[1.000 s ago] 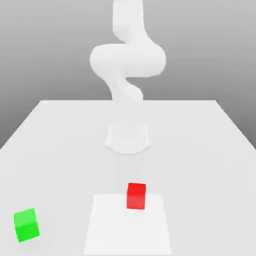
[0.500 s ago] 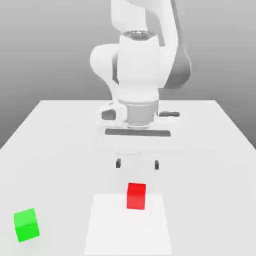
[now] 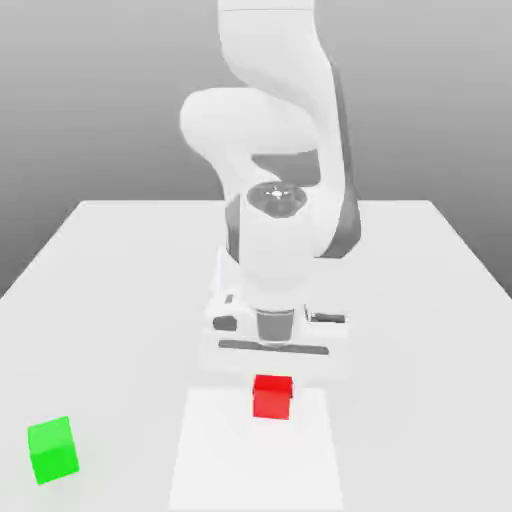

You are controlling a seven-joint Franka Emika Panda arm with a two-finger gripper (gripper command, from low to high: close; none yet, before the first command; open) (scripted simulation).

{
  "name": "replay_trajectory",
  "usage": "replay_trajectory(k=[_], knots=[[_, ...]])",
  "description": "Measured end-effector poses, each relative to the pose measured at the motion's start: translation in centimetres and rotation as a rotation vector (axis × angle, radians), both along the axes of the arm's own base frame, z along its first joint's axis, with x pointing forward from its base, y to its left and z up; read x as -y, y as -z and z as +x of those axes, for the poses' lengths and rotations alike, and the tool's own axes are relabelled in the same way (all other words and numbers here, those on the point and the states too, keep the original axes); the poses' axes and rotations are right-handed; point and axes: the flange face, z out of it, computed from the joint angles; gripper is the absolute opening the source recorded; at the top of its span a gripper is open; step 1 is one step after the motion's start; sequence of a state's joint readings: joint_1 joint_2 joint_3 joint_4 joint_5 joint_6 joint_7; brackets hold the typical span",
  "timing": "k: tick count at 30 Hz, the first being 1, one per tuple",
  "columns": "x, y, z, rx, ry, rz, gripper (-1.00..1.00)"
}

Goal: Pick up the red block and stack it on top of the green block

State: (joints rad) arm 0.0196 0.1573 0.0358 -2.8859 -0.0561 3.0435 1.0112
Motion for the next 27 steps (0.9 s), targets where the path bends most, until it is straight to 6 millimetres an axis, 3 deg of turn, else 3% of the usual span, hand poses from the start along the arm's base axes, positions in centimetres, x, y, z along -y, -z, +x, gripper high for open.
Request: replay_trajectory(k=[6, 8, 14, 20, 22, 25, 26, 27], knots=[[0.0, -4.7, 0.0, 0.0, -0.002, -0.001, -1.0], [1.5, -5.8, 1.1, -0.001, 0.045, 0.004, -1.0], [12.3, -7.5, 6.4, -0.002, 0.311, 0.021, -1.0], [25.1, -9.2, 8.5, 0.0, 0.552, 0.008, -1.0], [27.1, -8.0, 8.6, 0.0, 0.585, 0.003, -1.0], [27.7, -4.3, 8.6, 0.0, 0.595, 0.001, -1.0], [27.8, -3.4, 8.6, 0.0, 0.596, 0.001, 1.0], [27.8, -3.4, 8.6, 0.0, 0.596, 0.001, 1.0]])
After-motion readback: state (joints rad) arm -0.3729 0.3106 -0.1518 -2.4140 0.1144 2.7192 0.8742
